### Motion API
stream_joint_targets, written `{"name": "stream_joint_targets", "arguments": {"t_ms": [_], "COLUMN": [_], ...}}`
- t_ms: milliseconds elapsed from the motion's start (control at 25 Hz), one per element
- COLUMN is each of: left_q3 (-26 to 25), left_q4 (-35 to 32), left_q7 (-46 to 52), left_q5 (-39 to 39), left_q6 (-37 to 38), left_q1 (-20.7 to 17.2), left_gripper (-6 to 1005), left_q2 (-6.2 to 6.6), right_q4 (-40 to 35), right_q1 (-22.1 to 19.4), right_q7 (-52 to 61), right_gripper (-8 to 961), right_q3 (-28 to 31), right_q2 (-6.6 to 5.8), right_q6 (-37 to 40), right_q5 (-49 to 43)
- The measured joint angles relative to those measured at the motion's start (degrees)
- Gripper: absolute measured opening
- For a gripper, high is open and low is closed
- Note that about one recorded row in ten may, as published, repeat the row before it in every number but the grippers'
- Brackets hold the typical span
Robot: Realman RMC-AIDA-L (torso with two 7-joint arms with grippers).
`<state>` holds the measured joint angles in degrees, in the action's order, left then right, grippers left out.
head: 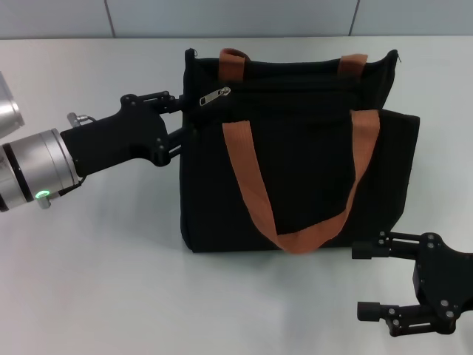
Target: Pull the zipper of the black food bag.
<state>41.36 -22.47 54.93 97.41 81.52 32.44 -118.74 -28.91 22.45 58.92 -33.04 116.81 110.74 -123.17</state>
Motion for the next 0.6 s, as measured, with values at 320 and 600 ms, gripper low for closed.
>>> {"name": "stream_joint_targets", "arguments": {"t_ms": [320, 600], "left_q3": [-0.1, 0.0], "left_q4": [0.1, -0.6], "left_q7": [0.1, 0.1], "left_q5": [-5.1, -5.3], "left_q6": [2.2, 9.8], "left_q1": [-1.7, -2.2], "left_gripper": [279, 92], "left_q2": [0.24, 0.5], "right_q4": [0.1, 0.8], "right_q1": [0.1, 1.4], "right_q7": [0.1, 3.8], "right_gripper": [817, 815], "right_q3": [0.2, 0.3], "right_q2": [0.92, 1.39], "right_q6": [0.1, 3.7], "right_q5": [1.2, 4.9]}}
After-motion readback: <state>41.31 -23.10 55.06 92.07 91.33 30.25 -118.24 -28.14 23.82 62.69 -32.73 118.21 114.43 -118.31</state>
